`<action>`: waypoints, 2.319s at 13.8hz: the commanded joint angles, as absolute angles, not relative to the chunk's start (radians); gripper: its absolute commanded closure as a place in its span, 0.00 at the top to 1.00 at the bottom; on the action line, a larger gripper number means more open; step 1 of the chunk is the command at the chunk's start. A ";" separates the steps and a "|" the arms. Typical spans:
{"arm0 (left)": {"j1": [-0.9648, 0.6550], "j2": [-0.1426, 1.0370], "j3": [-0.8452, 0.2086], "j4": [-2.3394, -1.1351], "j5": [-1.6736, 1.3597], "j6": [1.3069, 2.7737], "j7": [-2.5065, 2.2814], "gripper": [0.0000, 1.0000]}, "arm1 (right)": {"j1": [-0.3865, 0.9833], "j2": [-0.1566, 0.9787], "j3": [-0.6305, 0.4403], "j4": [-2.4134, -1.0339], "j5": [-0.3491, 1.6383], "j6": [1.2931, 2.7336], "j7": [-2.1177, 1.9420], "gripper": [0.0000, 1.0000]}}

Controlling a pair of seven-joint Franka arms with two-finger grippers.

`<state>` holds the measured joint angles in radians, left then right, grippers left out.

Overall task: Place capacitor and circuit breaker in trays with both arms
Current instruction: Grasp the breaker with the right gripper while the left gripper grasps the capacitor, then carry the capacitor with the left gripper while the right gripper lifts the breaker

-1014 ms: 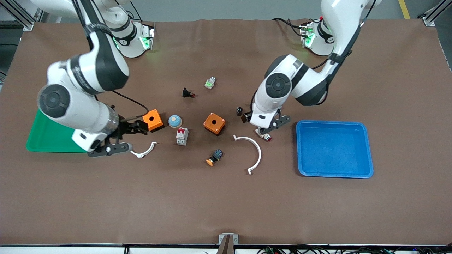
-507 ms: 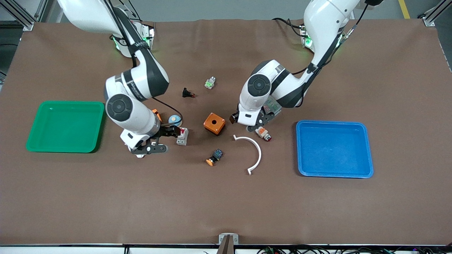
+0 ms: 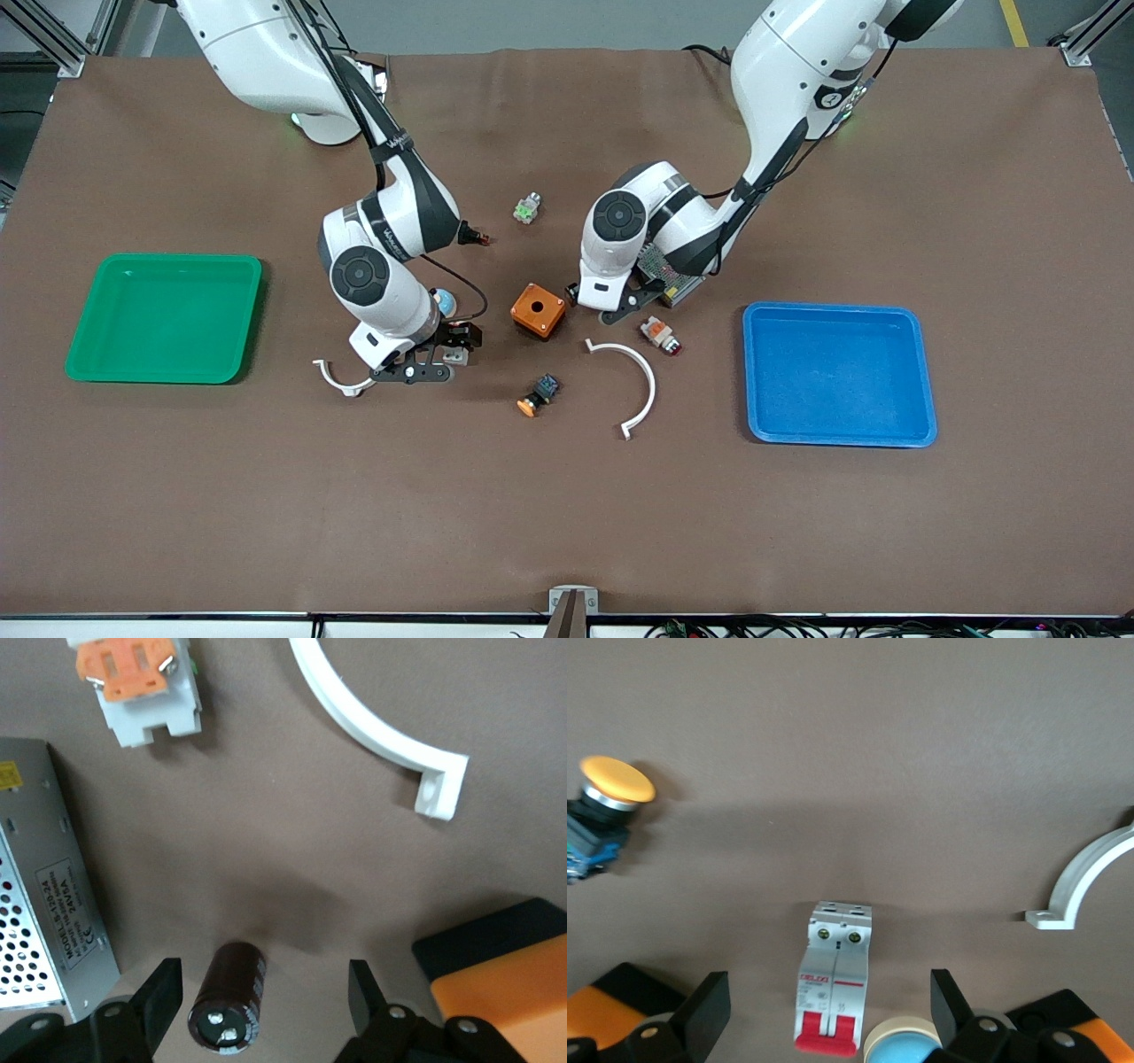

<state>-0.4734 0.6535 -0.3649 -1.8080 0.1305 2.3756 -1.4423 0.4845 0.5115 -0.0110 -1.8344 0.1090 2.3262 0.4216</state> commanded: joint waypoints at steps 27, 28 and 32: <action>0.099 0.365 -0.354 -1.778 0.179 2.128 -1.022 0.00 | 0.509 0.454 -0.029 -1.737 0.110 2.078 0.528 0.22; 0.145 0.368 -0.356 -1.782 0.193 2.128 -0.964 0.00 | 0.483 0.433 -0.032 -1.677 0.109 1.963 0.525 0.22; 0.296 0.387 -0.357 -1.793 0.195 2.125 -0.772 0.00 | 0.292 0.350 -0.037 -1.506 0.069 1.597 0.285 0.22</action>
<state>0.2476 0.3829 -0.3414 -1.7876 0.1745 2.1372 -0.8307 0.4021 0.3843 -0.0519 -1.5423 0.0888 1.6878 0.4005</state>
